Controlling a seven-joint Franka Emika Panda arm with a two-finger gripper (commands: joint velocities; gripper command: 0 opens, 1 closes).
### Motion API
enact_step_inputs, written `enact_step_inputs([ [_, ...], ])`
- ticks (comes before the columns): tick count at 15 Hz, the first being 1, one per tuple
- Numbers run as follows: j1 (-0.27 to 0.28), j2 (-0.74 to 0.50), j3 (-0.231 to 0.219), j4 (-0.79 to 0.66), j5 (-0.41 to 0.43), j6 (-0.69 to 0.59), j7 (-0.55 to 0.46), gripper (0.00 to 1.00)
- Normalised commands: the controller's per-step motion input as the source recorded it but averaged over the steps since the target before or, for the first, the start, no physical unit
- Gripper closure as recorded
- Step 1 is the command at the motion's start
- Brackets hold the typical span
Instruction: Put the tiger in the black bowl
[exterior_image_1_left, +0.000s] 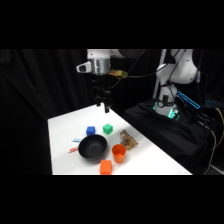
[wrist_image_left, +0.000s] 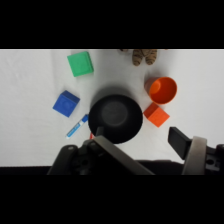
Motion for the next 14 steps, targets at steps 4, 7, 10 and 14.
enact_step_inputs([
  [4,-0.014,-0.03,0.010,-0.06,-0.015,0.08,0.02,0.00],
  [7,-0.014,-0.15,0.010,-0.27,-0.031,0.22,0.05,0.00],
  [10,-0.004,-0.25,0.019,-0.46,-0.066,0.33,0.07,0.00],
  [14,-0.005,-0.22,0.018,-0.48,-0.098,0.36,0.09,0.00],
])
